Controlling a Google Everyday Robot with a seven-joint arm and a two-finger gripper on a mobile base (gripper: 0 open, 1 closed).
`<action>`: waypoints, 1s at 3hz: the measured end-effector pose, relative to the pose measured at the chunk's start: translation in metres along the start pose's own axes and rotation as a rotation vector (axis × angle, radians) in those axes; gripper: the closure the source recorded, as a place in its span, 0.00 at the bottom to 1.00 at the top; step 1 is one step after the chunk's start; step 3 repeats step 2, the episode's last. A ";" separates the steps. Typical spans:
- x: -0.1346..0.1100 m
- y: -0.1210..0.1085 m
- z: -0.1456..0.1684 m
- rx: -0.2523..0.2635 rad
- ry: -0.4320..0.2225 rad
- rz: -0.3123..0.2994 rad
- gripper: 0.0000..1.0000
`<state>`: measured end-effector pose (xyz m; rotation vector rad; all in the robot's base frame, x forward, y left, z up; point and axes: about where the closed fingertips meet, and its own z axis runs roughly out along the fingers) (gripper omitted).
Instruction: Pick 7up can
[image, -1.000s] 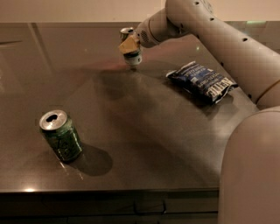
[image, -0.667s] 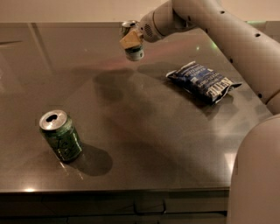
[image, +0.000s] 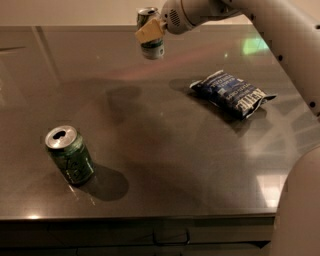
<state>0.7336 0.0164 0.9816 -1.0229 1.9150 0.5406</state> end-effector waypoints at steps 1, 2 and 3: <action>-0.035 0.012 -0.036 -0.068 -0.030 -0.008 1.00; -0.037 0.013 -0.038 -0.070 -0.032 -0.010 1.00; -0.037 0.013 -0.038 -0.070 -0.032 -0.010 1.00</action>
Offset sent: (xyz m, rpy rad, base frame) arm -0.0274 -0.0116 0.0839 0.0613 -0.0024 0.0880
